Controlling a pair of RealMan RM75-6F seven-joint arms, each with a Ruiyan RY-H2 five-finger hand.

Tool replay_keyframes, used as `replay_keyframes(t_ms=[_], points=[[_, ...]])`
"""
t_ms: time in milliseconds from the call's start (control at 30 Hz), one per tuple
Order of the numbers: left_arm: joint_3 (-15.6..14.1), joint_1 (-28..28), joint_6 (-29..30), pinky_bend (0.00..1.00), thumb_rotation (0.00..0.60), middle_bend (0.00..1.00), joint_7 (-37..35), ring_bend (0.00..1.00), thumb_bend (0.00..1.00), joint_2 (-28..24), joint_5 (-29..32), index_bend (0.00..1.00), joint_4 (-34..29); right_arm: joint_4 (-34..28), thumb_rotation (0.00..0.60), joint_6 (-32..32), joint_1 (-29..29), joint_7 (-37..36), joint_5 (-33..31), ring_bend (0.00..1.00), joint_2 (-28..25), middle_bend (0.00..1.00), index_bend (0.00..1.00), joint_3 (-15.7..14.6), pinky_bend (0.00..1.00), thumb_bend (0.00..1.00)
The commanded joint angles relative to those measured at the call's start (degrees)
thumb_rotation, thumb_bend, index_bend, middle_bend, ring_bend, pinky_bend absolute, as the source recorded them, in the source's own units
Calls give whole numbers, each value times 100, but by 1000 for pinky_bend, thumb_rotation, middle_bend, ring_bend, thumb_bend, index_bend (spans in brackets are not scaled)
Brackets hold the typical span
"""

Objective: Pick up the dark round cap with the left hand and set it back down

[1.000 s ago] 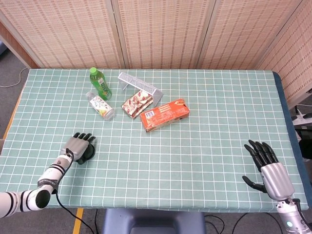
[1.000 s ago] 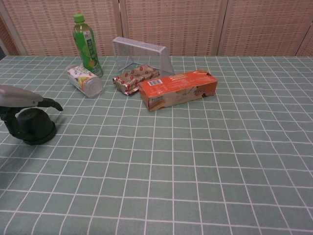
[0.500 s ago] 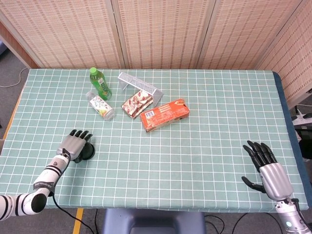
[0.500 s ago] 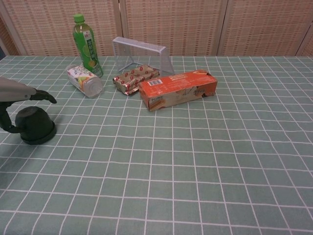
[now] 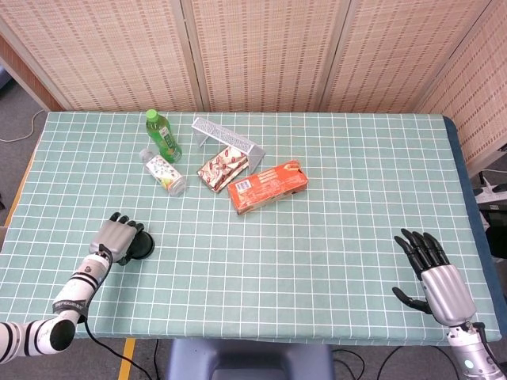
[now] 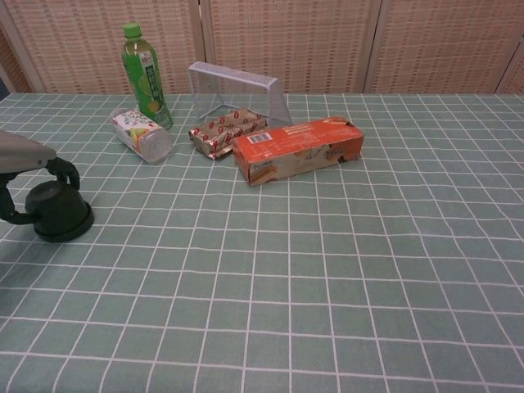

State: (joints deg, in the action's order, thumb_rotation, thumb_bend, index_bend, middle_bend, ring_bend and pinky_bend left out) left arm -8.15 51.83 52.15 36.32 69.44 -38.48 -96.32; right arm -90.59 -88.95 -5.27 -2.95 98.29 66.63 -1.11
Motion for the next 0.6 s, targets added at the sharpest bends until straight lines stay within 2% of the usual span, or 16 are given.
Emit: replay_keyframes(t_ms=[33, 167, 333, 433, 600], points=[[4, -14, -37, 156, 600, 350, 26, 238, 348, 26, 10, 348, 31, -3, 600, 2, 0, -1, -2, 0, -5, 0, 0, -1, 0, 124], [35, -57, -34, 169, 600, 378, 34, 253, 348, 83, -39, 401, 104, -10, 600, -7, 6, -1, -6, 0, -13, 0, 0, -1, 0, 124], [126, -129, 4, 206, 600, 465, -83, 310, 355, 34, -159, 505, 61, -7, 600, 1, 2, 3, -12, 0, -5, 0, 0, 3, 0, 124], [170, -184, -24, 238, 600, 513, -224, 362, 363, -68, -333, 525, -28, -4, 600, 14, -2, 9, -20, 0, 1, 0, 0, 4, 0, 124], [216, -249, -4, 246, 600, 513, -318, 368, 364, -264, -523, 527, -236, -9, 600, 12, 0, 35, -10, 0, 9, 0, 0, -1, 0, 124]])
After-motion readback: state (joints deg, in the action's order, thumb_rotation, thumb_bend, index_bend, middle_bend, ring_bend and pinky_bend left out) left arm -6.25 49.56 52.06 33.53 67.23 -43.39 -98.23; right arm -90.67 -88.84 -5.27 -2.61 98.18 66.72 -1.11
